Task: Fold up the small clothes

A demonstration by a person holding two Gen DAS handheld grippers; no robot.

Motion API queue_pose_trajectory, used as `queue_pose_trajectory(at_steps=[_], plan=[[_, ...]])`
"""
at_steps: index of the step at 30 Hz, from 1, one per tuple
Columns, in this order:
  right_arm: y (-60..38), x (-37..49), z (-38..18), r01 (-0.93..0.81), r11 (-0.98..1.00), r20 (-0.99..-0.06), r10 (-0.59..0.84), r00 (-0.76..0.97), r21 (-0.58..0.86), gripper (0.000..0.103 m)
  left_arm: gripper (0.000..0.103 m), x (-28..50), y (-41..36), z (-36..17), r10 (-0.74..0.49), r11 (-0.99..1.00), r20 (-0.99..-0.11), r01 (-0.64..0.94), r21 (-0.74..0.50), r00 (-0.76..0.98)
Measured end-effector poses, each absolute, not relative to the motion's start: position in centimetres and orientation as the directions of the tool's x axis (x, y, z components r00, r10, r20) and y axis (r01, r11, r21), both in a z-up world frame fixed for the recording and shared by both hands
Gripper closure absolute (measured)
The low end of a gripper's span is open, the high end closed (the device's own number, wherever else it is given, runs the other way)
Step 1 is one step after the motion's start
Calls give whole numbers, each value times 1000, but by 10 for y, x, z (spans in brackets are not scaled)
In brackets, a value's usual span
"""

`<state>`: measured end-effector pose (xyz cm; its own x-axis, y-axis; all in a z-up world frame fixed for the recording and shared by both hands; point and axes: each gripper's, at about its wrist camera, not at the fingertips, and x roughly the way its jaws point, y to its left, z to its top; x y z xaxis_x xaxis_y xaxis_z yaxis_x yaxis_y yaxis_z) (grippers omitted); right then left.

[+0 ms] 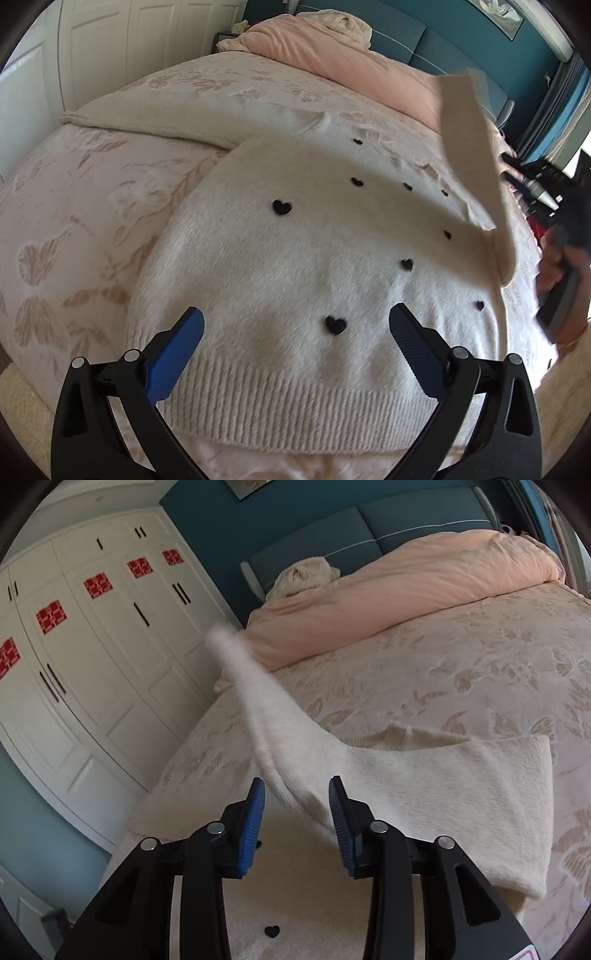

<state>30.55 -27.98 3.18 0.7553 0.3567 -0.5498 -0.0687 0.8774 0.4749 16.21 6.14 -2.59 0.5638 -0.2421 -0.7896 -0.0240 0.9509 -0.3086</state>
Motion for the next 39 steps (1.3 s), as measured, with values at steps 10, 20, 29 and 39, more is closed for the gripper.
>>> queue_pose_trajectory(at_steps=[10, 20, 29, 39], plan=[[-340, 217, -60, 277, 773, -676, 251, 693, 571, 58, 5, 326, 32, -36, -489, 823, -709, 0, -567, 508], [-391, 250, -89, 392, 609, -644, 269, 716, 690, 68, 88, 432, -13, -94, -457, 794, -760, -173, -583, 462], [-414, 258, -111, 433, 659, -701, 206, 682, 615, 99, 93, 413, -7, -99, -403, 856, -772, -96, -507, 491], [-377, 233, -66, 409, 787, -740, 87, 667, 461, 84, 77, 374, 45, -81, -429, 809, -698, -100, -579, 573]])
